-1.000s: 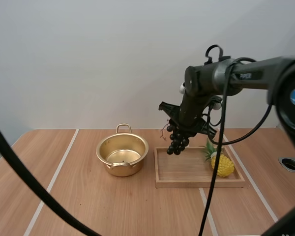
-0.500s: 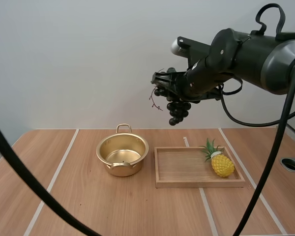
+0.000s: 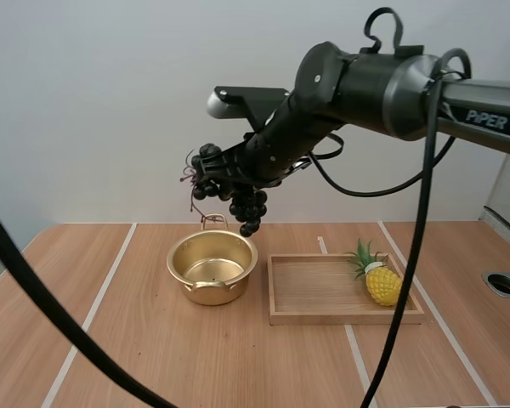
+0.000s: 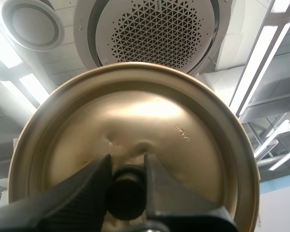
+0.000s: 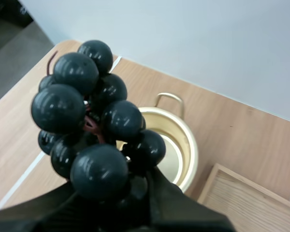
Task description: Open the pot, put the grape inside, and close it
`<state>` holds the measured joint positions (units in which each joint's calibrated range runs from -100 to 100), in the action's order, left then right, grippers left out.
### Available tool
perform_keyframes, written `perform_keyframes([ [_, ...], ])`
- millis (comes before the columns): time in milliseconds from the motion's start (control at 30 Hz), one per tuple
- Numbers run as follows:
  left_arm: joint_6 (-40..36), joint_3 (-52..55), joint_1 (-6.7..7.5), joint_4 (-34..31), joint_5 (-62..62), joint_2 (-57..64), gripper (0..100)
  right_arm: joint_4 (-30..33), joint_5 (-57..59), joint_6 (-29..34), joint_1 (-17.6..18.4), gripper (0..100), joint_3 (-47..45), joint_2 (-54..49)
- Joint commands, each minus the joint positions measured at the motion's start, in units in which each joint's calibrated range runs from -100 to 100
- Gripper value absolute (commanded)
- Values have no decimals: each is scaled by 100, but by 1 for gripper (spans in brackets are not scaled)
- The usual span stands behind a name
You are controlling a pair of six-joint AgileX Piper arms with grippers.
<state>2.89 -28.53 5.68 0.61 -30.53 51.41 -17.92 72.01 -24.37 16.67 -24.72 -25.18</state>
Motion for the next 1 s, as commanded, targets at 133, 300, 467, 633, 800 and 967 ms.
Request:
perform_keyframes([
  [133,-7,-29,-2,6,131,0,0,104,-293,87,79,0,107,634],
  [300,-7,-29,-2,6,131,0,0,80,-536,87,79,0,107,1124],
  [467,-7,-29,-2,6,131,0,0,-13,-934,52,79,0,107,1512],
  [633,-7,-29,-2,6,131,0,0,-20,-1011,48,79,0,459,1924],
  [800,-7,-29,-2,6,131,0,0,-23,-555,48,79,0,1063,2332],
  [967,-7,-29,-2,6,131,0,0,-23,-499,48,79,0,1192,2612],
])
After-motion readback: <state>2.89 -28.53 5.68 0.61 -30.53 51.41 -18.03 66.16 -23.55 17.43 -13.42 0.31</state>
